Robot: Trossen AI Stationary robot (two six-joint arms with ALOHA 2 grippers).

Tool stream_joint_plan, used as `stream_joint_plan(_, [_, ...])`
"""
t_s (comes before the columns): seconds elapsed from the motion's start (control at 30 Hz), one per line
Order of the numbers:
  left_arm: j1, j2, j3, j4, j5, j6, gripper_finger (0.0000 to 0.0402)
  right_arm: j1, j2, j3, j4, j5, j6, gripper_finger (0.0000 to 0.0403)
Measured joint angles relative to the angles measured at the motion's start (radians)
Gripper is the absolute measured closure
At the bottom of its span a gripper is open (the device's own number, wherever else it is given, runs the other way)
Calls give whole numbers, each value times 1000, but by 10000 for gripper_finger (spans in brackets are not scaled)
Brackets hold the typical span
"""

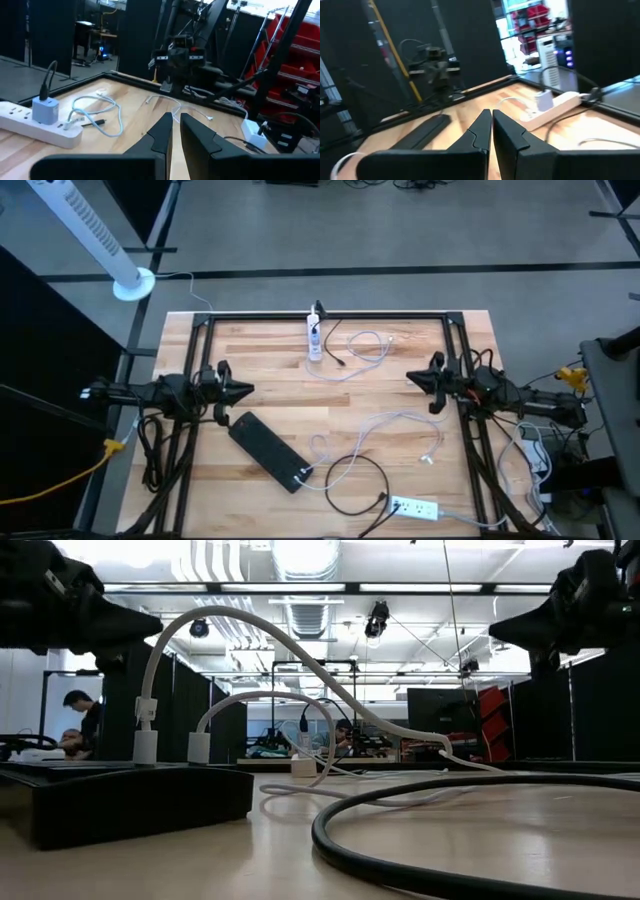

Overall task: Plug in charger cables
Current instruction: Return to Home Position

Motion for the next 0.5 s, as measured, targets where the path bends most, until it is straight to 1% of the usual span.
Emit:
stream_joint_plan(0.13, [0,0,0,0,0,0,377,22,1,0,-3,0,0,403])
stream_joint_plan(0.43, [0,10,0,1,0,0,377,21,3,0,-1,6,1,403])
stream_joint_plan(0.47, [0,11,0,1,0,0,377,22,4,0,0,41,6,403])
stream_joint_plan(0.5, [0,13,0,1,0,0,377,21,10,0,1,102,7,403])
